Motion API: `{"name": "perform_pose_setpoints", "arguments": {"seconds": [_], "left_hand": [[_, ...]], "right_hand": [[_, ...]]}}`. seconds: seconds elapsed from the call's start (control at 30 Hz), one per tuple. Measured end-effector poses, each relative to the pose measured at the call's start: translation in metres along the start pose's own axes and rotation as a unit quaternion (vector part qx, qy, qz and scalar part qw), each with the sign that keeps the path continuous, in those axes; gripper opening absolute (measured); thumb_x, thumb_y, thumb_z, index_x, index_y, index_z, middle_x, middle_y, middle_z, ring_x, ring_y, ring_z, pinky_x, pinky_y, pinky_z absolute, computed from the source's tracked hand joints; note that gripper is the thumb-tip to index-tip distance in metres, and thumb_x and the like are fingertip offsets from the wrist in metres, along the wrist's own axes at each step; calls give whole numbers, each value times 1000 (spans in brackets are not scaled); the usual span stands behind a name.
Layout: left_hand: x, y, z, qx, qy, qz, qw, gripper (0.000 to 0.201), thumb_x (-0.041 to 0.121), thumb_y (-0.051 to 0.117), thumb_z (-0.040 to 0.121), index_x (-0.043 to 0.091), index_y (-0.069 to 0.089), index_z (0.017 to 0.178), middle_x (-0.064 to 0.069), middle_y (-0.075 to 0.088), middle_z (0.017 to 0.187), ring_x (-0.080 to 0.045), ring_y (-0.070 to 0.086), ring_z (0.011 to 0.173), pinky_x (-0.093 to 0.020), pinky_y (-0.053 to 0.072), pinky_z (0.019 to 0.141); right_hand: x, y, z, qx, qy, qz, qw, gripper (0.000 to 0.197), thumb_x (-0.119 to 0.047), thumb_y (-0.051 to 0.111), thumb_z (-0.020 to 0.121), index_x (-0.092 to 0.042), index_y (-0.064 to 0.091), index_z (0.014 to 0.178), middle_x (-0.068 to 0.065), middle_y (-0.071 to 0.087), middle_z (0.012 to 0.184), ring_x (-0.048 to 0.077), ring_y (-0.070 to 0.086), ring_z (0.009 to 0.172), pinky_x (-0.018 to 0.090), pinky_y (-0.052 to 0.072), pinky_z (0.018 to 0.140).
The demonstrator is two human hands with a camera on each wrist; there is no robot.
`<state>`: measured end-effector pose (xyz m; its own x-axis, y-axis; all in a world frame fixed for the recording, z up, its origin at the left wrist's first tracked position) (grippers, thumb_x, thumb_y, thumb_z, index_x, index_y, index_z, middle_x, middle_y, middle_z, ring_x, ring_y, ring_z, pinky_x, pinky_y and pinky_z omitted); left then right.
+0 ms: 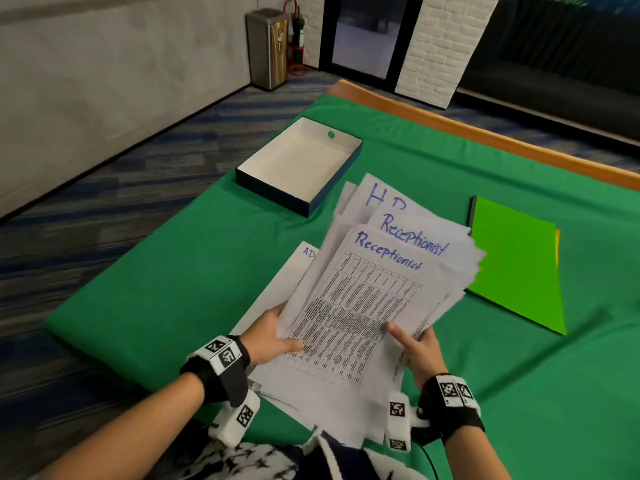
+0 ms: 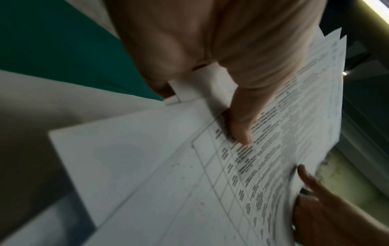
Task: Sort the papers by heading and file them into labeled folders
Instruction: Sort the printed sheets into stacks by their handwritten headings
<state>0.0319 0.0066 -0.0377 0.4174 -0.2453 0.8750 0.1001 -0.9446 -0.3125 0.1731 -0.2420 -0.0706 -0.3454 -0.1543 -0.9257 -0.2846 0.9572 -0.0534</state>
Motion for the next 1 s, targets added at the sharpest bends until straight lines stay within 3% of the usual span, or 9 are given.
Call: {"name": "perform_pose_setpoints", "arguments": {"seconds": [0.07,0.13,0.3,0.37,0.43,0.63,0.8,0.93,1.0], "left_hand": [[-2,5,1,-8,-10,34,999,54,13,71,79,20,47,127,7,58,121,-11,53,114,-28,38,103],[-2,4,4,5,-10,59,998,47,13,71,79,19,52,122,3,62,120,-13,57,112,-36,43,103],[21,-20,8,100,11,43,994,63,25,83,63,12,55,117,0,63,117,-14,59,106,-37,46,100],[51,-30,2,127,68,12,989,58,32,84,58,13,59,107,2,67,105,-6,63,89,-29,53,86],[84,-38,-8,157,122,-30,980,53,40,84,54,14,63,95,-1,70,93,-2,62,67,-22,55,64],[145,-40,-36,240,232,-120,935,21,16,83,63,7,67,71,-1,71,67,-20,68,64,-26,58,56],[157,-51,-46,227,313,-161,908,30,10,82,61,31,69,78,15,73,82,-8,71,82,-20,56,70],[164,-55,-50,247,342,-161,893,35,10,81,62,35,71,84,14,73,86,-12,71,85,-26,57,74],[168,-56,-51,266,355,-170,880,31,5,80,65,26,72,86,5,74,88,-15,71,86,-31,58,77]], "right_hand": [[-14,2,-6,-8,-28,49,998,42,-7,79,69,-11,54,103,2,71,94,18,69,84,32,55,72],[-29,4,-11,-16,-65,85,994,34,4,73,70,-10,57,97,1,74,86,15,70,77,26,55,62],[-67,1,-24,-27,-125,86,988,41,-17,85,53,0,65,84,3,74,76,14,68,65,24,53,58],[-83,2,-31,-46,-152,77,984,22,-9,77,63,-3,68,82,-3,73,74,9,67,64,20,52,59],[-97,8,-39,-57,-182,60,980,26,-5,74,64,-2,68,90,-5,74,81,8,70,75,17,53,67],[-123,28,-53,-56,-249,76,964,46,-3,77,57,-9,64,100,-1,74,95,16,69,91,22,54,77],[-145,23,-59,-64,-303,84,947,48,4,80,53,-10,63,96,0,73,89,17,68,85,26,55,73],[-140,23,-55,-81,-295,98,947,52,1,78,53,-11,61,101,-1,73,91,16,68,88,25,56,73],[-129,26,-49,-97,-271,58,956,52,-1,80,53,-9,61,100,-2,73,91,14,68,88,23,56,72]]}}
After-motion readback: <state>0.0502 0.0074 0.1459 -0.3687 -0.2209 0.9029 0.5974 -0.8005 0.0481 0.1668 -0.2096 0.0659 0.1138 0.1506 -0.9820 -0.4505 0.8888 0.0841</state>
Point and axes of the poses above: each hand's wrist, its own z-axis towards the middle knuckle, its own y-axis out of the palm, x = y × z, the point moved 7 cm from there along z, towards the middle knuckle
